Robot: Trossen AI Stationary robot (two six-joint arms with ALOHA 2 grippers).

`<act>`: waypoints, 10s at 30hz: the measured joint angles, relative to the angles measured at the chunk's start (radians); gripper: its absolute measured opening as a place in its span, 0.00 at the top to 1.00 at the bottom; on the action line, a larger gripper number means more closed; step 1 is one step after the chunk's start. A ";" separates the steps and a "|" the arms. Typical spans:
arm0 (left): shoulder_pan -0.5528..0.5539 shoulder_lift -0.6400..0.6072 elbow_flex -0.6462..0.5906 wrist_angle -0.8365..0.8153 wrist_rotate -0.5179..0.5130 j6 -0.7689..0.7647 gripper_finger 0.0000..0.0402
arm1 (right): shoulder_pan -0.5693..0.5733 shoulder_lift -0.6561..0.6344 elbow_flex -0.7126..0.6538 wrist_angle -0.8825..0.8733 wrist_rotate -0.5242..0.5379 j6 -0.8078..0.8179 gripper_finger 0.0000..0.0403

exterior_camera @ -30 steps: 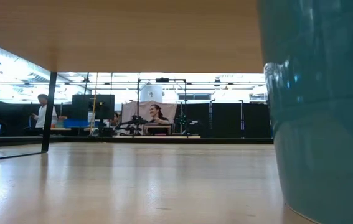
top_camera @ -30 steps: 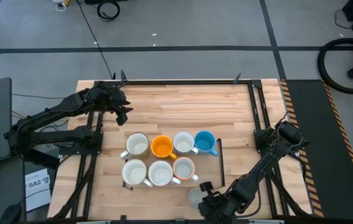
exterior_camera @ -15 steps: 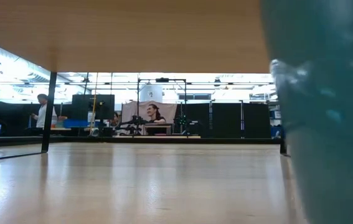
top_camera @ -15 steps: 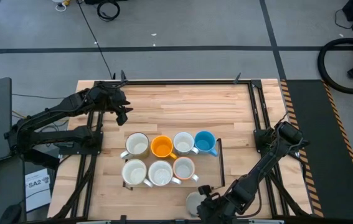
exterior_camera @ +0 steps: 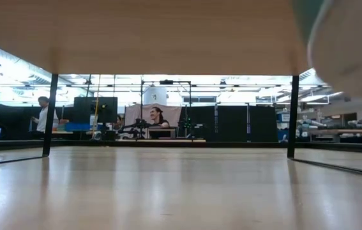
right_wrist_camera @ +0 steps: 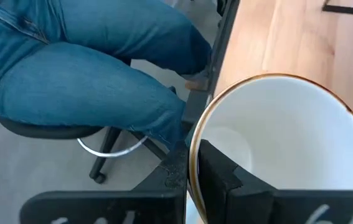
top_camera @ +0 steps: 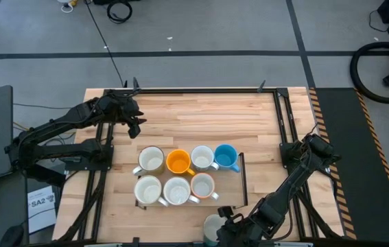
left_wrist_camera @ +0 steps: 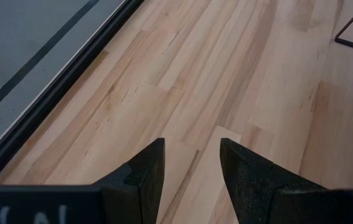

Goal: Place coffee mugs
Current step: Put the light blue mug on the shelf, then return to Home Position

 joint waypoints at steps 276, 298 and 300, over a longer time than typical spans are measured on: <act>-0.180 -0.680 0.001 -0.140 0.235 -0.059 0.60 | -0.686 -1.904 -1.621 0.617 0.164 -0.481 0.67; -0.149 -0.831 -0.361 0.486 0.732 -0.155 0.60 | -0.686 -1.904 -1.621 0.617 0.164 -0.481 0.67; -0.161 -0.832 -0.361 0.498 0.710 -0.136 0.60 | -0.686 -1.904 -1.621 0.617 0.164 -0.481 0.67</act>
